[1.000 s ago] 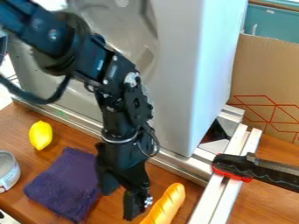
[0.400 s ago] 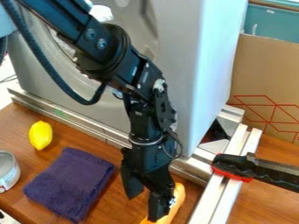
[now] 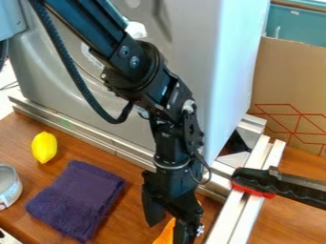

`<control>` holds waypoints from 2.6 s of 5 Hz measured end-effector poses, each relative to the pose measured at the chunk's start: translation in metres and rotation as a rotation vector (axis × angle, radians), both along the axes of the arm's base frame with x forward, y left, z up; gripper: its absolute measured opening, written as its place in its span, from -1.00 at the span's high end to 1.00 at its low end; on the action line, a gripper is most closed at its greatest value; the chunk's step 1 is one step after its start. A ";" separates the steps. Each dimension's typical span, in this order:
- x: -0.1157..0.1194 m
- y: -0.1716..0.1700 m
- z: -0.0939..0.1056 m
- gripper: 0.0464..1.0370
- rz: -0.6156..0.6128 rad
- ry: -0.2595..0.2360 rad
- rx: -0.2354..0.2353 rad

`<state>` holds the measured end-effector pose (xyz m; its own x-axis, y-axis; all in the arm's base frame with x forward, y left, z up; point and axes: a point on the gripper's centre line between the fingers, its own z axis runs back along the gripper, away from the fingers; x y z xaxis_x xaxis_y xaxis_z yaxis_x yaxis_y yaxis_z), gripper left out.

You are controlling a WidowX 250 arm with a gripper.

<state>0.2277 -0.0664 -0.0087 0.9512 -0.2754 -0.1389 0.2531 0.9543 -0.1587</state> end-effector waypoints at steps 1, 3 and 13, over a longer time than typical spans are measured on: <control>-0.001 0.000 -0.007 -0.93 0.018 0.025 0.020; -0.008 0.016 -0.018 -0.77 0.086 0.047 0.063; -0.027 0.141 0.124 -0.31 0.536 -0.240 0.103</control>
